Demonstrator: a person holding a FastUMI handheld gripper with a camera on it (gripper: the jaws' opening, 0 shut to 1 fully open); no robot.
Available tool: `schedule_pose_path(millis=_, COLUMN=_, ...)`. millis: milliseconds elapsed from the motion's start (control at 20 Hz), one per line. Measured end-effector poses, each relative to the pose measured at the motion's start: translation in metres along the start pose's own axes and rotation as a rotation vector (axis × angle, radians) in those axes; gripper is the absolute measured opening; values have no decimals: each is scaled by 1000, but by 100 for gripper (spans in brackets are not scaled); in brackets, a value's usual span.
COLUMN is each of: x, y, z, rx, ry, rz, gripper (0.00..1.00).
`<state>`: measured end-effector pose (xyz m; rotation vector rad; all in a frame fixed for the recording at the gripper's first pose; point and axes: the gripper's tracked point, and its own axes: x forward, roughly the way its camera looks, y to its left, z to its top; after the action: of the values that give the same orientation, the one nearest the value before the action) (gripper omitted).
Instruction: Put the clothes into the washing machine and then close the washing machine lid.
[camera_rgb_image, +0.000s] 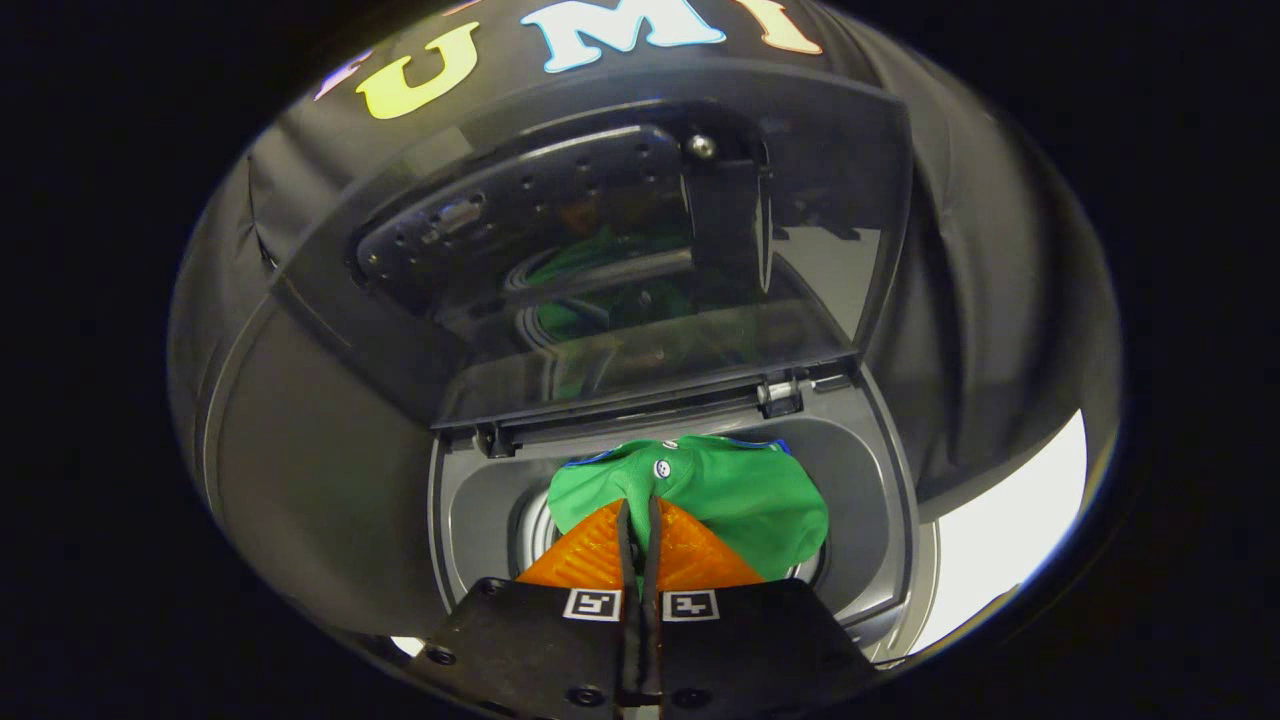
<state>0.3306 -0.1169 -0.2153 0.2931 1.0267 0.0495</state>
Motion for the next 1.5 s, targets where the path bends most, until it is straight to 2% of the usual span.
schedule_pose_path(millis=900, x=13, y=-1, z=-18, rx=-23, ry=71, rz=-26, gripper=2)
schedule_pose_path(millis=1000, x=21, y=5, z=-29, rx=-5, ry=101, rz=27, gripper=34)
schedule_pose_path(millis=1100, x=18, y=-2, z=-26, rx=-21, ry=71, rz=-16, gripper=66)
schedule_pose_path(millis=1200, x=13, y=-3, z=-29, rx=-30, ry=68, rz=-18, gripper=98)
schedule_pose_path(millis=1500, x=-16, y=7, z=-18, rx=-37, ry=19, rz=-1, gripper=98)
